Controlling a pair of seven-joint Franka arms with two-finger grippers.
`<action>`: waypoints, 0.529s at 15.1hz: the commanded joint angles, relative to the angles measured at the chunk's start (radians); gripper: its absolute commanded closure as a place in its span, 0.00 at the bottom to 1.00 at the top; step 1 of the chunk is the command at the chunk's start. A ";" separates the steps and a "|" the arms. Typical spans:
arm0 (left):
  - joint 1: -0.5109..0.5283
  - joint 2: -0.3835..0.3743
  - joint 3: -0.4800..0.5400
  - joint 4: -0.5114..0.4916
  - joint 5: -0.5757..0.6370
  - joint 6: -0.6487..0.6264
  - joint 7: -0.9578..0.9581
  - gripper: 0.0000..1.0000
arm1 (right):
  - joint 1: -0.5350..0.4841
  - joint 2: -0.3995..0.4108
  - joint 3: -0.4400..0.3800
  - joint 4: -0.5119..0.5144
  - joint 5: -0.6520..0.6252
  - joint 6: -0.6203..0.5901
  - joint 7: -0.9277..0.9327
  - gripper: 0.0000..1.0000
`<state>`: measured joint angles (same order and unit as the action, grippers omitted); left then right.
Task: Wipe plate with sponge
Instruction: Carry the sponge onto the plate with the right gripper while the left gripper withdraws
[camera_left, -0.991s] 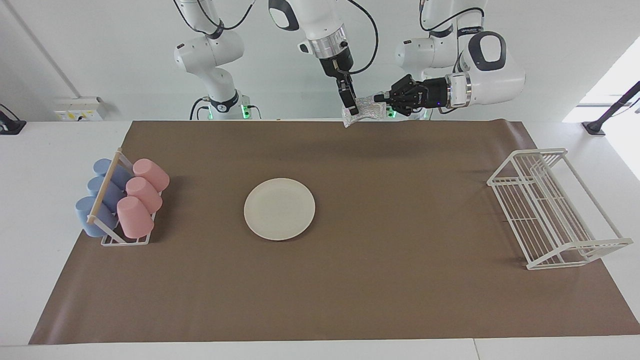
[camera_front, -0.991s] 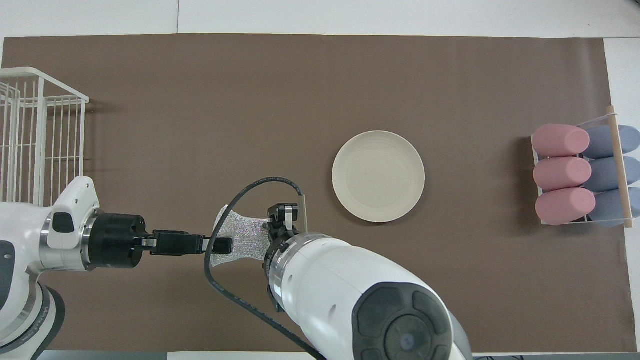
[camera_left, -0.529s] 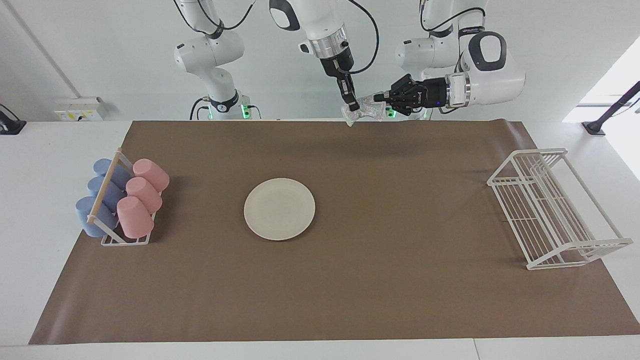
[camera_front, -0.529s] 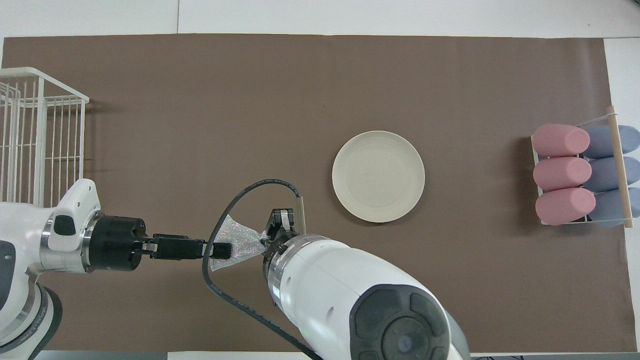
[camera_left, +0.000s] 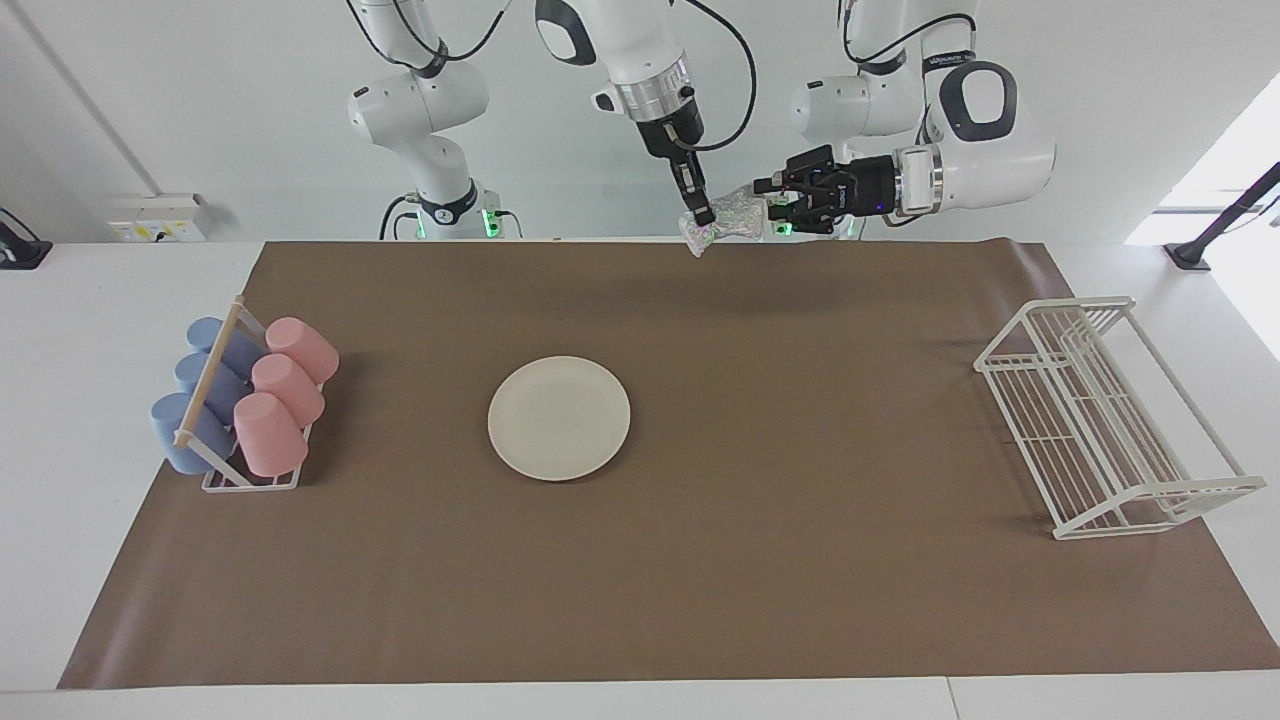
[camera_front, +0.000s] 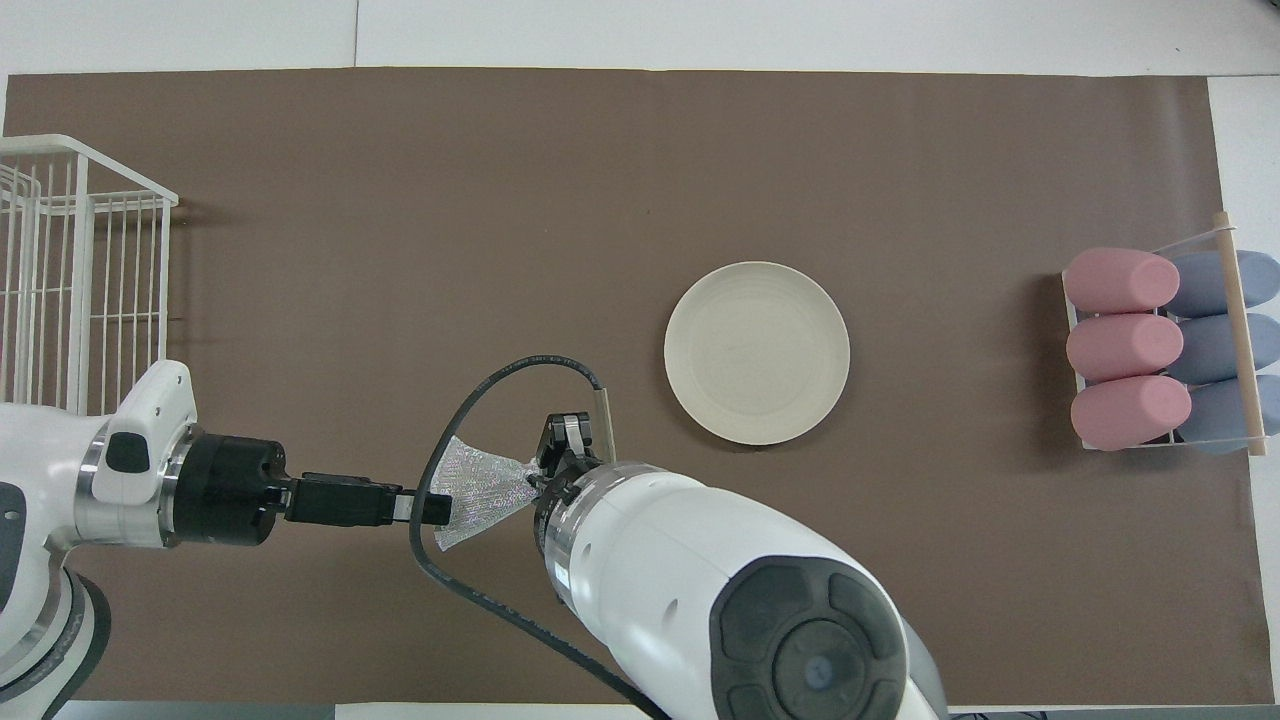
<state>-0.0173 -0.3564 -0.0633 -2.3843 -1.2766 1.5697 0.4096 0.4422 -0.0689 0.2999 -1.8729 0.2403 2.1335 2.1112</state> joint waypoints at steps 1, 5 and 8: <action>0.016 -0.003 0.002 0.034 0.101 -0.027 -0.054 0.00 | -0.103 0.016 0.002 -0.110 0.001 0.084 -0.271 1.00; 0.043 0.026 0.002 0.094 0.241 -0.022 -0.133 0.00 | -0.224 0.083 0.002 -0.215 0.001 0.166 -0.595 1.00; 0.066 0.076 0.002 0.169 0.399 -0.031 -0.175 0.00 | -0.269 0.150 0.002 -0.325 0.001 0.387 -0.704 1.00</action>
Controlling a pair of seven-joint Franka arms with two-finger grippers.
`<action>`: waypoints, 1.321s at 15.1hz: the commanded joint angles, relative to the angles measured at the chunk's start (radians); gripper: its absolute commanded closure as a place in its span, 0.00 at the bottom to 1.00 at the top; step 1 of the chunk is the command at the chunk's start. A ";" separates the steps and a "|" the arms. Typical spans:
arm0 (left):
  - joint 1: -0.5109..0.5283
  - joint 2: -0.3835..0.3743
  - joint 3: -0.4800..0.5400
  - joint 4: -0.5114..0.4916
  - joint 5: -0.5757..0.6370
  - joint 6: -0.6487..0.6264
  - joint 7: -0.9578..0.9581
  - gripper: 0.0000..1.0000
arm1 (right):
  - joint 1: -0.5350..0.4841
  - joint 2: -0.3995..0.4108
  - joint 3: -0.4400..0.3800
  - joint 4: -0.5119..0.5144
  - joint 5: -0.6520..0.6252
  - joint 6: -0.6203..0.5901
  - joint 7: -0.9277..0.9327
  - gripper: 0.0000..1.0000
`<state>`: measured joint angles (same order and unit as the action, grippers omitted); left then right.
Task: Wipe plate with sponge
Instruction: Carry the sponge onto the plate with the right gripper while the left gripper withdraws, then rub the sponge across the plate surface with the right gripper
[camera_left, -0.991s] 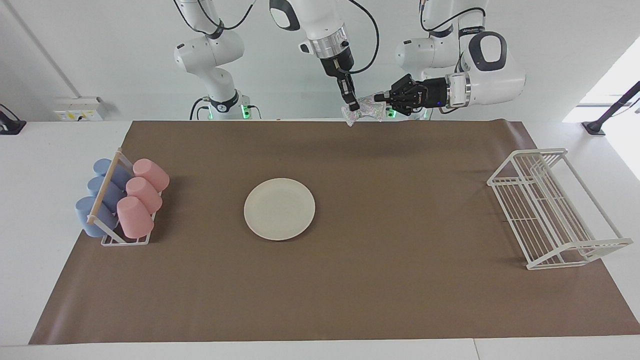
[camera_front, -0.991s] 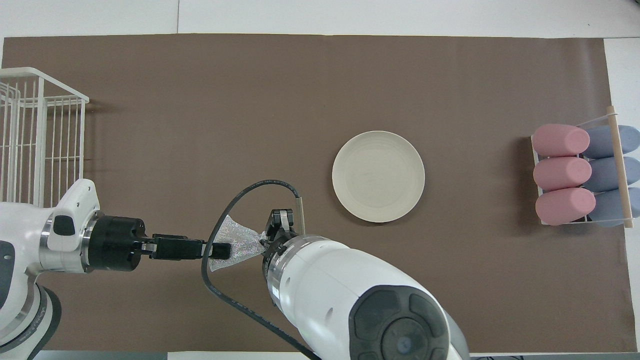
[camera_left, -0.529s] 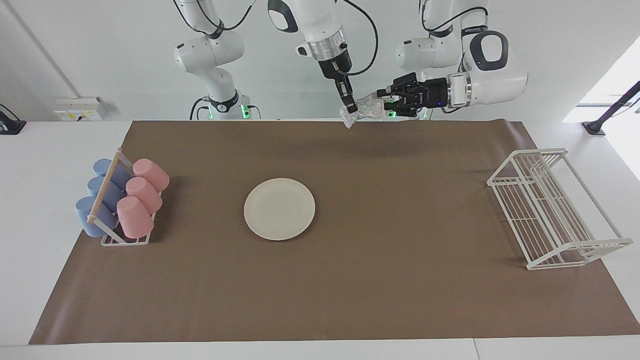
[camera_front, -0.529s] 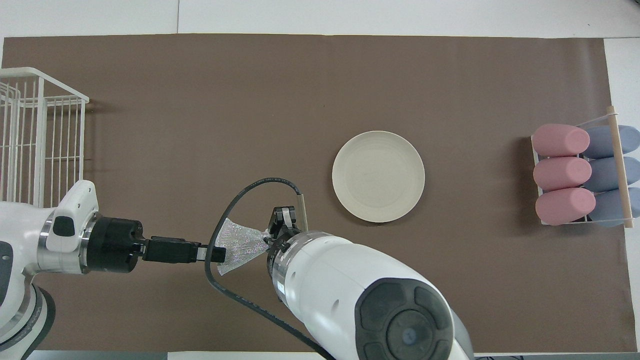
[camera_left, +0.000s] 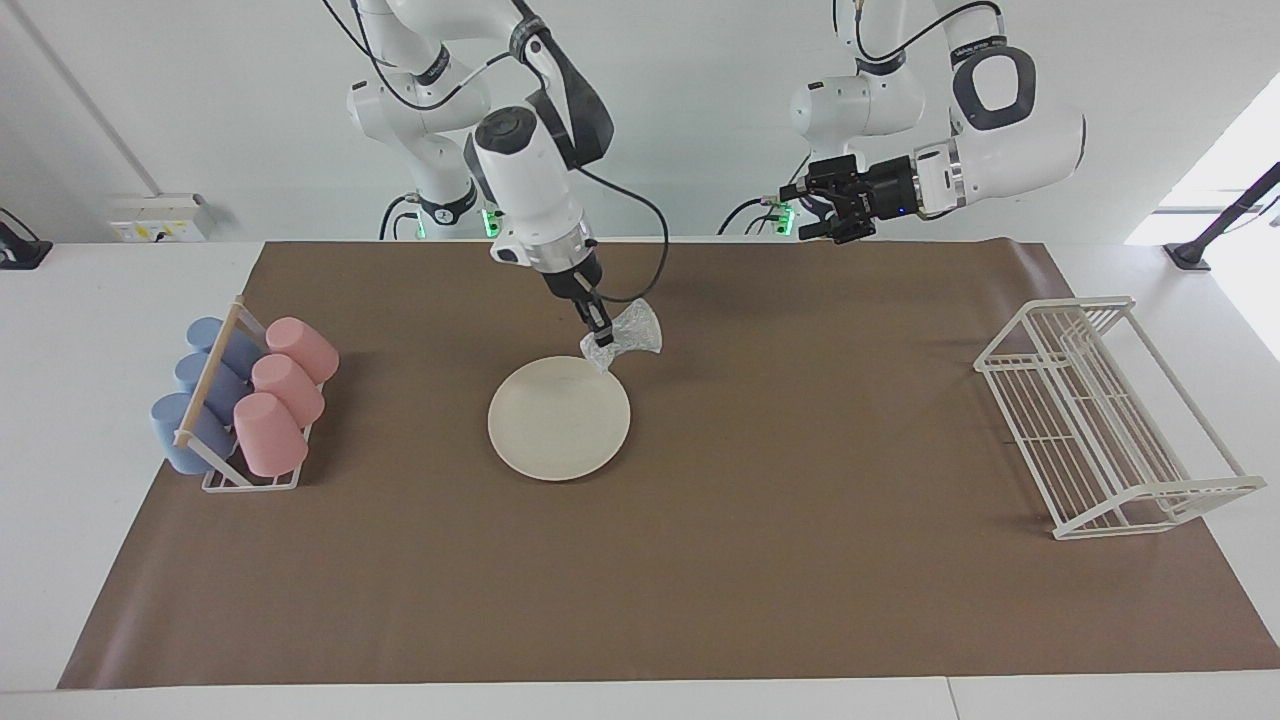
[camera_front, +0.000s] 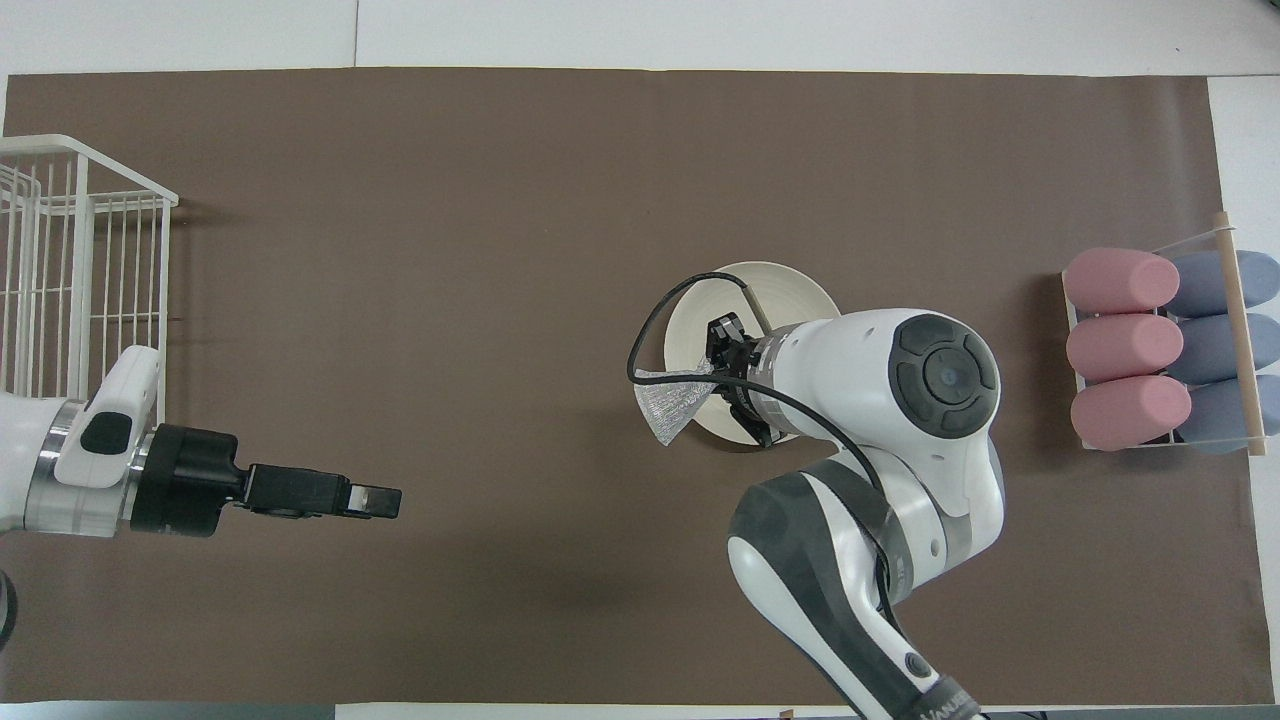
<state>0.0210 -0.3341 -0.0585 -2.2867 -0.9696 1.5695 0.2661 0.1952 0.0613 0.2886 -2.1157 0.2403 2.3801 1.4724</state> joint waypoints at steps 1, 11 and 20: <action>0.036 0.062 -0.003 0.087 0.145 -0.046 -0.031 0.00 | -0.034 0.034 0.014 -0.111 0.001 0.193 -0.102 1.00; 0.024 0.233 -0.009 0.410 0.702 -0.098 -0.209 0.00 | -0.150 0.190 0.014 -0.121 0.007 0.289 -0.326 1.00; -0.019 0.241 -0.015 0.525 0.922 -0.042 -0.357 0.00 | -0.139 0.190 0.017 -0.136 0.011 0.298 -0.321 1.00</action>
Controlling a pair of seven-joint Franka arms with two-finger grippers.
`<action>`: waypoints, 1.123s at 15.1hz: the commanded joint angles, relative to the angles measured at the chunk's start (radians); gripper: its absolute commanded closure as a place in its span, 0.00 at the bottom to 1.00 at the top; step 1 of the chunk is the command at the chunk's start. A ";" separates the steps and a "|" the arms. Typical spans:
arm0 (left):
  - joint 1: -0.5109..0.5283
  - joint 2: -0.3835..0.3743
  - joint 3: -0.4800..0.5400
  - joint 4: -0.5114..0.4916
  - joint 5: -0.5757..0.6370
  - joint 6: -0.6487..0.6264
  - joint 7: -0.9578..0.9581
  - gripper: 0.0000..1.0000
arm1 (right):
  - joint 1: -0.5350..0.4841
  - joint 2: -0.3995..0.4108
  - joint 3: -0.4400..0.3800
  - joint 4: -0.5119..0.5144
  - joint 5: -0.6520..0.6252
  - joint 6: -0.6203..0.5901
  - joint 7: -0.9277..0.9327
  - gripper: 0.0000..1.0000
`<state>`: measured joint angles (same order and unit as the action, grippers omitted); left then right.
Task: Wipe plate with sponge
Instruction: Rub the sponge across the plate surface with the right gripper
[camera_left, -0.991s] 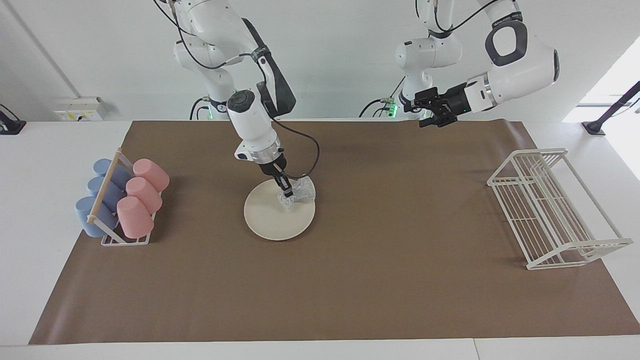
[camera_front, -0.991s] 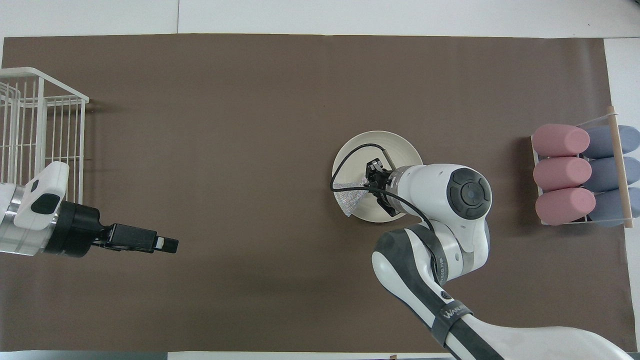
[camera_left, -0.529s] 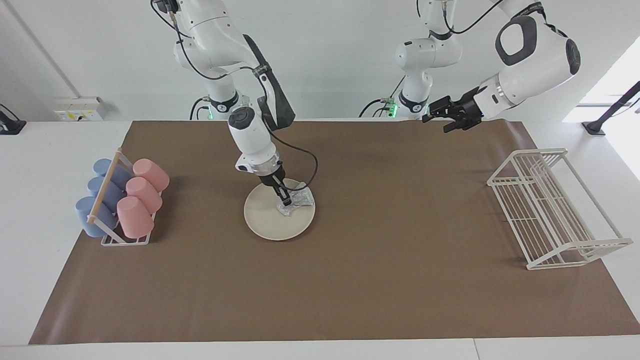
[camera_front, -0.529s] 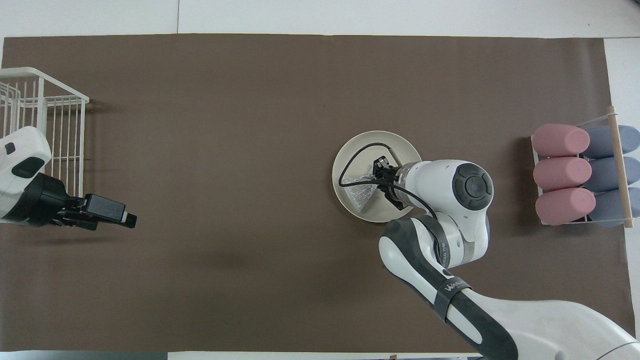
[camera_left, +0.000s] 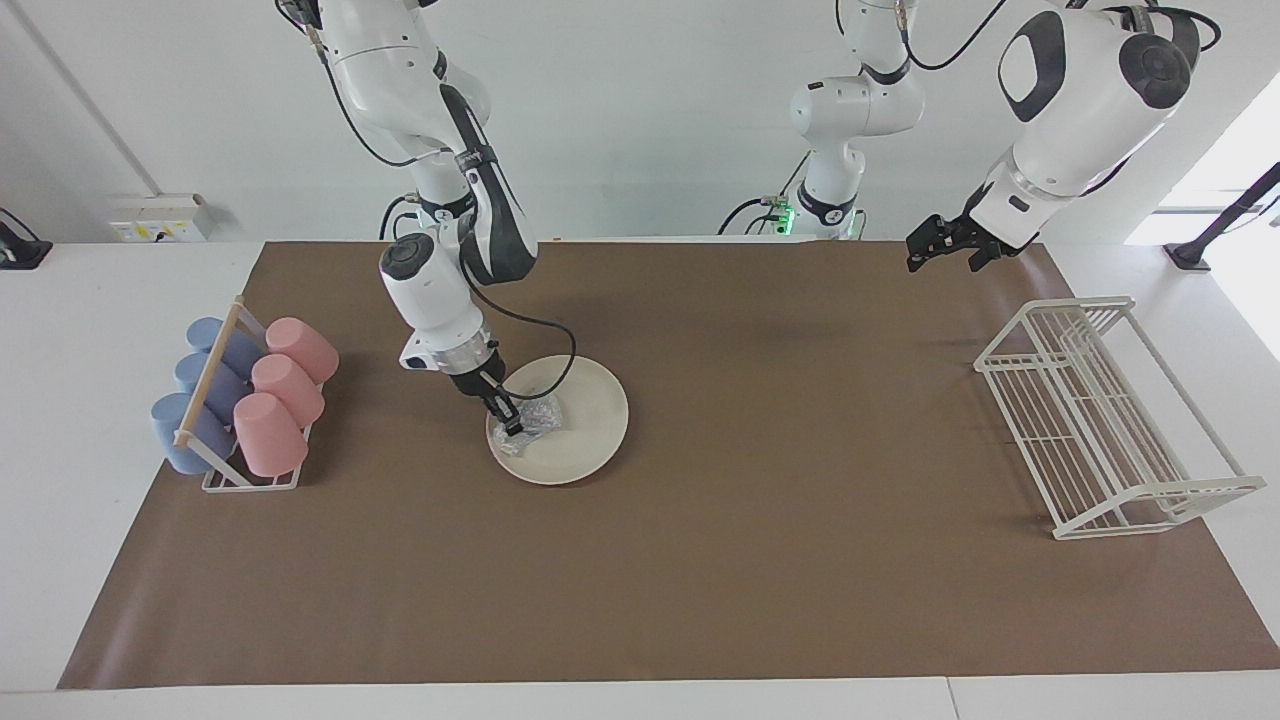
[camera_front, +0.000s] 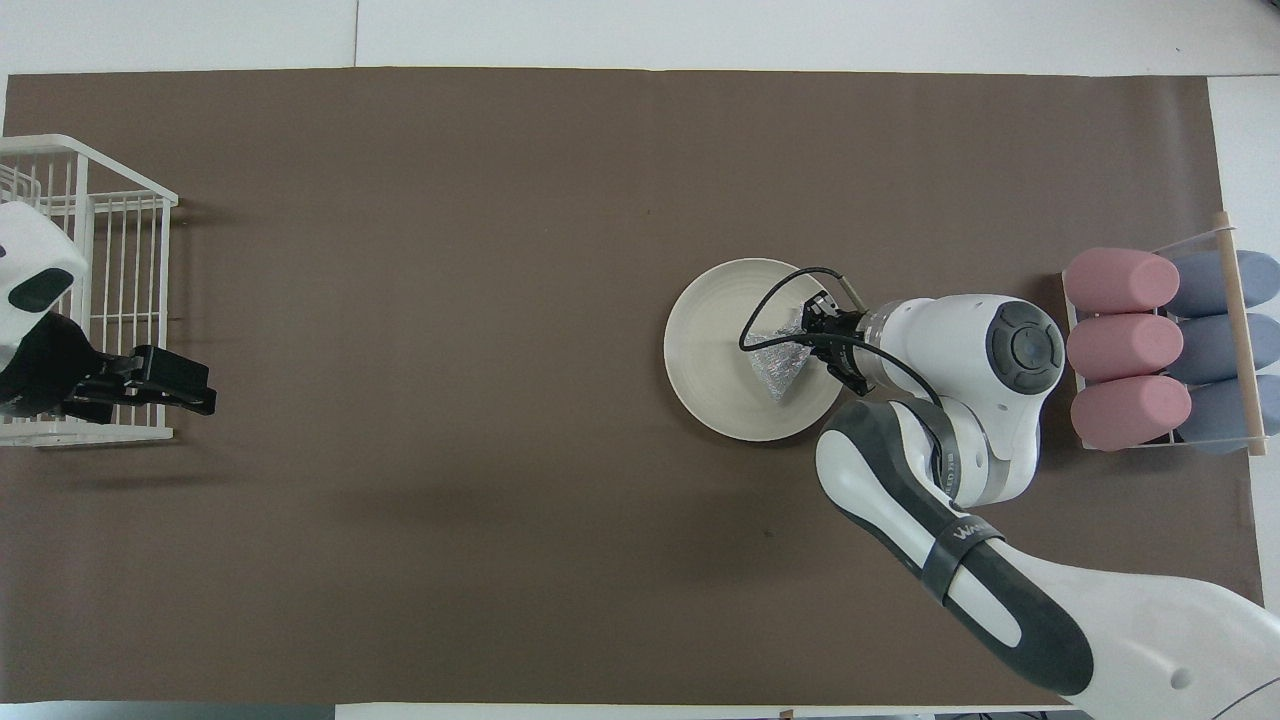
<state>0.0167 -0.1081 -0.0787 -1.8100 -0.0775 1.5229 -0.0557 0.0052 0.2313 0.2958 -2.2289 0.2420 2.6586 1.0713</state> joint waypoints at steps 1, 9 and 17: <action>-0.014 0.021 0.005 0.075 0.037 -0.004 -0.044 0.00 | 0.086 0.023 0.009 -0.021 0.011 0.024 0.138 1.00; -0.082 0.097 0.037 0.225 0.104 -0.093 -0.047 0.00 | 0.106 0.045 0.005 -0.023 0.011 0.090 0.127 1.00; -0.152 0.099 0.138 0.212 0.028 0.003 -0.059 0.00 | 0.019 0.043 0.003 -0.024 0.011 0.064 -0.064 1.00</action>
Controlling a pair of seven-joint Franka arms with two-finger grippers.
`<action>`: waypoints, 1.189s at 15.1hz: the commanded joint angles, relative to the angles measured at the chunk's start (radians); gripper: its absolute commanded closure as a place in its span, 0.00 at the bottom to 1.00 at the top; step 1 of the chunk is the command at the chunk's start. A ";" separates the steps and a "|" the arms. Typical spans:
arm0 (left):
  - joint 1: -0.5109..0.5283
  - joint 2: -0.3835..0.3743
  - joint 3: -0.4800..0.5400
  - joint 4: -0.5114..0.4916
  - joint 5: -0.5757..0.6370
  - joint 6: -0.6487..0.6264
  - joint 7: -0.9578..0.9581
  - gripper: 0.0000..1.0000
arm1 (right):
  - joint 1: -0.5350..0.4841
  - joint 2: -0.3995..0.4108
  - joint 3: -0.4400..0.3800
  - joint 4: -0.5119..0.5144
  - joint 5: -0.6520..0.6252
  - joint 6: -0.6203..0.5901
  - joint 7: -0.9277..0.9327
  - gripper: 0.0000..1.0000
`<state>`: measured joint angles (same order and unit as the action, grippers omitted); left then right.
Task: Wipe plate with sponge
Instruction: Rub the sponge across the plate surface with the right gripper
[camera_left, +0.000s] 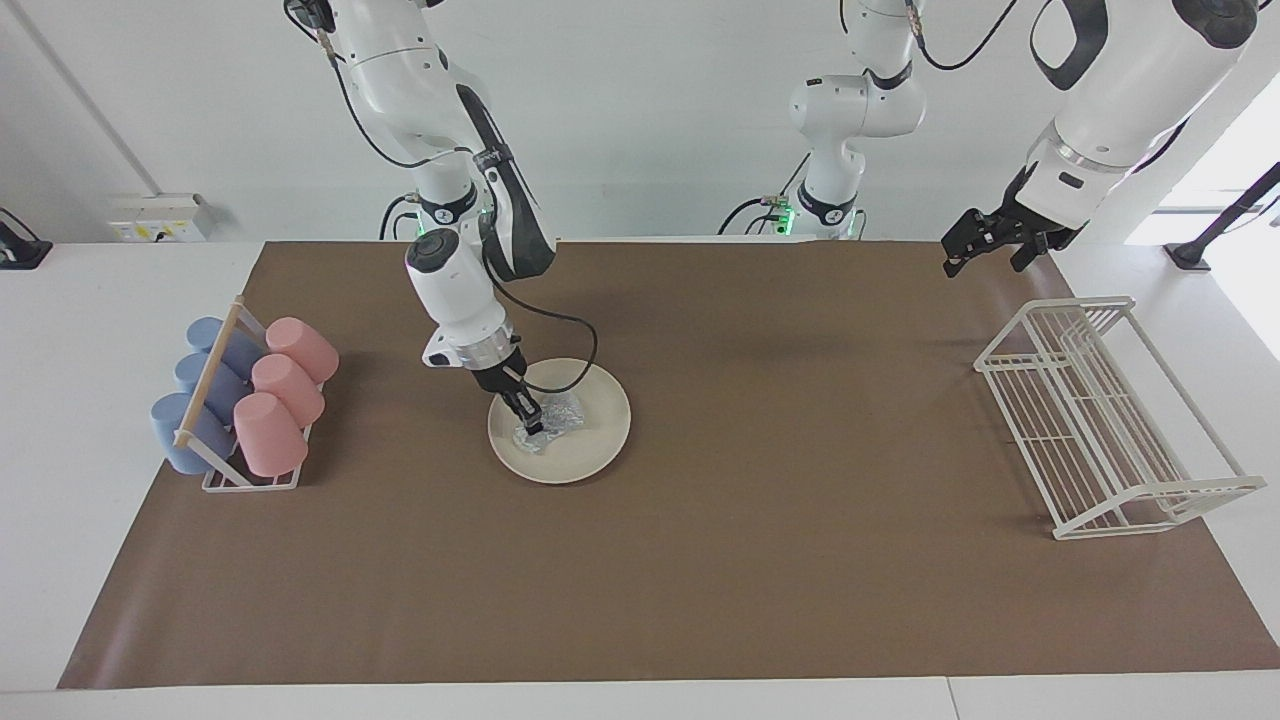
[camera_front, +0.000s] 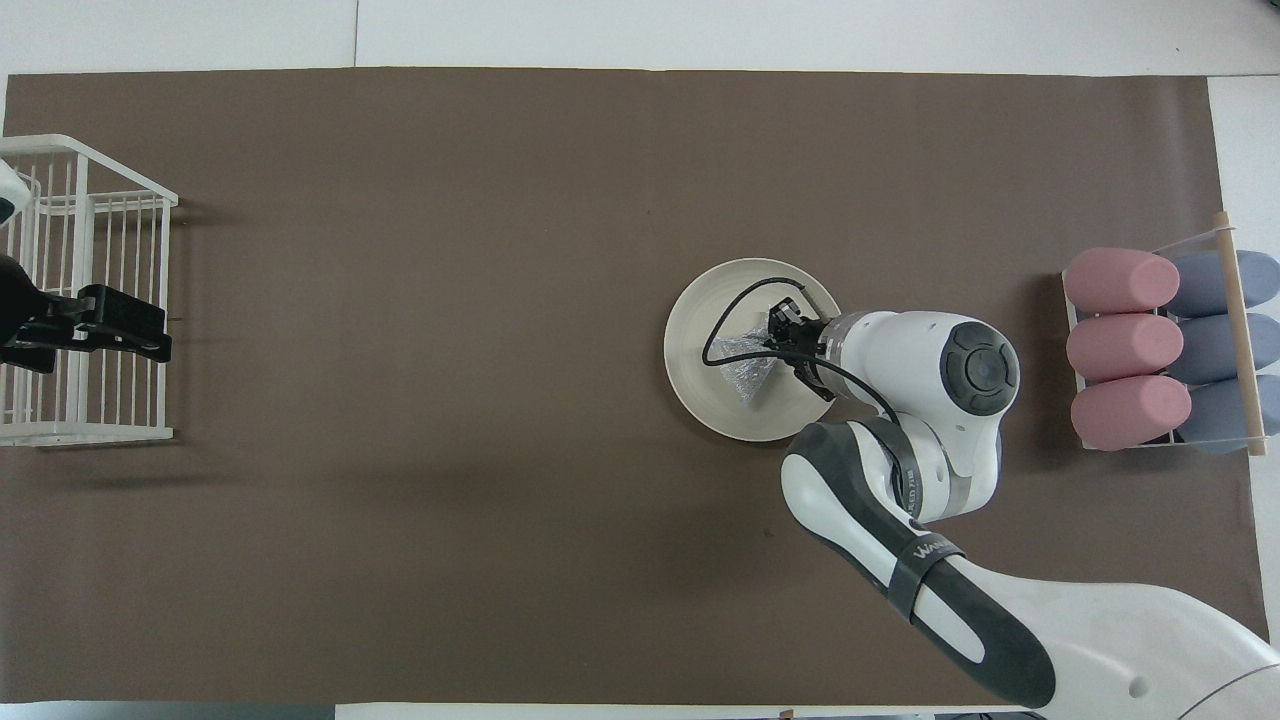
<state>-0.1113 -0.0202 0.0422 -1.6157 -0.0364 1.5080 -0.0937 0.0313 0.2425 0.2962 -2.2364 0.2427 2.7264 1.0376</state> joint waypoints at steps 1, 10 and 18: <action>-0.024 0.013 0.018 0.017 -0.013 0.021 -0.021 0.00 | -0.001 0.032 0.004 -0.017 0.010 -0.004 -0.018 1.00; -0.021 0.000 0.015 0.000 -0.013 0.018 -0.021 0.00 | 0.128 0.029 0.006 -0.017 0.010 0.003 0.219 1.00; -0.014 -0.004 0.015 -0.004 -0.013 0.012 -0.021 0.00 | 0.159 0.011 0.000 0.179 -0.005 -0.247 0.407 1.00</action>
<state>-0.1166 -0.0198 0.0447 -1.6161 -0.0399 1.5189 -0.1025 0.1698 0.2433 0.2980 -2.1602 0.2430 2.5887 1.3614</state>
